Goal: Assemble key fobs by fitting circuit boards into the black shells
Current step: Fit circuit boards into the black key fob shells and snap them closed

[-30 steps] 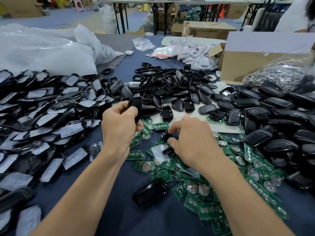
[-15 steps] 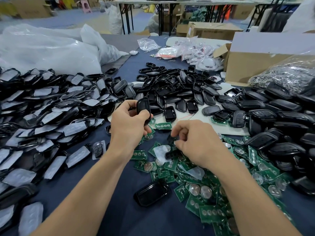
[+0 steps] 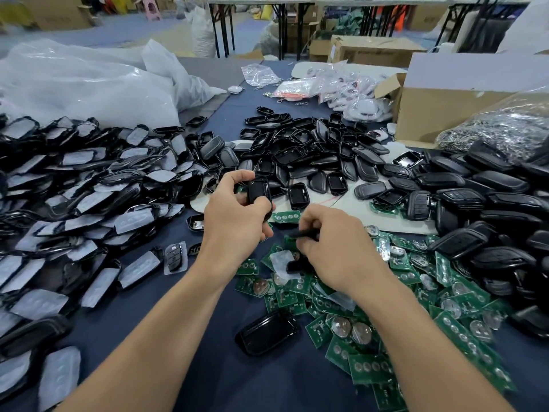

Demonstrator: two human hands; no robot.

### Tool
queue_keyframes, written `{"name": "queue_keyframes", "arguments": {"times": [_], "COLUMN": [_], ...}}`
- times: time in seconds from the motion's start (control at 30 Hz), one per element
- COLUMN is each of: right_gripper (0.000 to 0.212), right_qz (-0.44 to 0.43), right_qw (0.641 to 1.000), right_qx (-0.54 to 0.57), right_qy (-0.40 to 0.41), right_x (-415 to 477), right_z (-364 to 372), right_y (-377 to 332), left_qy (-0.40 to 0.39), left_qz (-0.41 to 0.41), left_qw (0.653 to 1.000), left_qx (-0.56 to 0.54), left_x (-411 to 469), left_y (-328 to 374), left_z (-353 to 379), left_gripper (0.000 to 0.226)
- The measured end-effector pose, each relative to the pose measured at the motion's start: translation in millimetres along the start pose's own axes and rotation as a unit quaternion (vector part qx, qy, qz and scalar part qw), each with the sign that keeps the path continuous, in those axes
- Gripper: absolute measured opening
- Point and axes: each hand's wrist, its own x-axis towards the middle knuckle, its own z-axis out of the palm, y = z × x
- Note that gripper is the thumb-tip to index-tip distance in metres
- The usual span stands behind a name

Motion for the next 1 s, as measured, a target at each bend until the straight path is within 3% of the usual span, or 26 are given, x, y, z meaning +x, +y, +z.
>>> {"name": "queue_keyframes", "arguments": {"times": [0.17, 0.33, 0.47, 0.6, 0.73, 0.83, 1.0], "right_gripper": [0.021, 0.03, 0.038, 0.026, 0.041, 0.034, 0.032], "right_qz": [-0.009, 0.018, 0.033, 0.037, 0.037, 0.043, 0.05], "right_qw": [0.975, 0.968, 0.945, 0.889, 0.886, 0.883, 0.879], "right_qx": [0.213, 0.211, 0.301, 0.448, 0.451, 0.45, 0.453], "right_qy": [0.056, 0.133, 0.123, 0.084, 0.102, 0.124, 0.14], "right_x": [3, 7, 9, 10, 10, 11, 14], "right_z": [-3, -5, -6, -8, -9, -8, -3], "right_y": [-1, 11, 13, 12, 14, 16, 16], "left_qy": [-0.012, -0.022, -0.042, -0.057, -0.082, -0.112, -0.132], "left_qz": [0.003, 0.011, 0.029, 0.024, 0.018, -0.009, -0.038], "left_qw": [0.999, 0.999, 0.999, 0.998, 0.996, 0.994, 0.989], "left_qx": [0.042, 0.022, 0.015, 0.02, 0.016, -0.012, -0.055], "left_x": [-1, -5, -7, -9, -9, -9, -8], "left_y": [3, 7, 11, 13, 11, 8, 7], "left_z": [-2, -1, 0, 3, 5, 8, 10], "left_gripper": [0.028, 0.036, 0.05, 0.054, 0.05, 0.03, 0.023]}}
